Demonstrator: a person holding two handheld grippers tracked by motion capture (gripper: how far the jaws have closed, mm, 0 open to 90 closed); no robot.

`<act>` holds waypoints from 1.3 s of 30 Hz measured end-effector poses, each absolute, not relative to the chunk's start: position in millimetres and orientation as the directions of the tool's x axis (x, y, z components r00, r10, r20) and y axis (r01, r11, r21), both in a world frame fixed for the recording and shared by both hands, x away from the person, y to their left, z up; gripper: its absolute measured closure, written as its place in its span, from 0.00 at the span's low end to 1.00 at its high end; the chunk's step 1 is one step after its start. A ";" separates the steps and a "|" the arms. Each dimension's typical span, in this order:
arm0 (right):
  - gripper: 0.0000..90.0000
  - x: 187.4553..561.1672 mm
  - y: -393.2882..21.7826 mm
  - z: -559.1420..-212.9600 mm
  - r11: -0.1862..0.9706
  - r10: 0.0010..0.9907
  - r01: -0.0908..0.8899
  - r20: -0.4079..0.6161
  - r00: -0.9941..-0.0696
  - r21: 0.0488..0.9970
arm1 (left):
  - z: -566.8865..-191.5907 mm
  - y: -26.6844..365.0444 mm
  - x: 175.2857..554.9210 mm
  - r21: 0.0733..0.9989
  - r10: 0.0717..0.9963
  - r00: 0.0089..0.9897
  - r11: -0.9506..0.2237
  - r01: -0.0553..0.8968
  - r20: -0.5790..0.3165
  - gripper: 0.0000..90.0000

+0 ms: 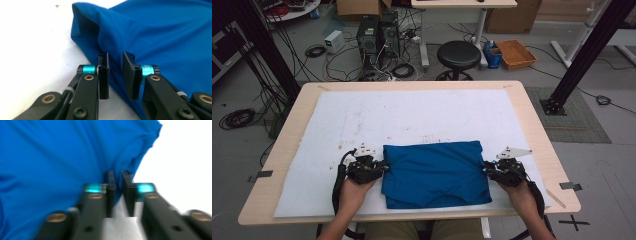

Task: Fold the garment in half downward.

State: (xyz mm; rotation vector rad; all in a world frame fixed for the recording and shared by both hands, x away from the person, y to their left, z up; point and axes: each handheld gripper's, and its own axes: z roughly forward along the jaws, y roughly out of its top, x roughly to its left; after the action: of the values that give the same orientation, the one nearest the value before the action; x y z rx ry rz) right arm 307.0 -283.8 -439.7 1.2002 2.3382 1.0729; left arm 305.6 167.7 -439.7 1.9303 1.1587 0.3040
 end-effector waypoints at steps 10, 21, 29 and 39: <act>0.40 346.5 -277.4 -430.6 0.237 0.875 0.586 0.091 -0.475 0.775 | -432.7 160.8 338.7 0.813 0.867 0.439 -0.071 0.578 -0.236 0.43; 0.95 384.0 -274.5 -442.1 0.234 0.889 0.623 0.096 -0.449 0.746 | -449.8 173.8 374.9 0.756 0.830 0.415 0.013 0.654 -0.373 0.95; 0.68 394.3 -277.1 -443.6 0.166 0.919 0.648 0.121 -0.375 0.743 | -445.8 175.7 378.6 0.784 0.838 0.410 0.032 0.620 -0.359 0.66; 0.46 330.8 -294.0 -424.5 0.170 0.888 0.598 0.142 -0.438 0.783 | -426.7 181.0 290.8 0.818 0.740 0.626 -0.188 0.543 -0.246 0.61</act>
State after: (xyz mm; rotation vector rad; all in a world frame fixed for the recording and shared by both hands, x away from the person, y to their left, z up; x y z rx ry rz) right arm 330.8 -294.0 -424.5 1.4131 2.1044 1.1520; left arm 290.8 181.0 -426.7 1.8643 1.0246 0.2502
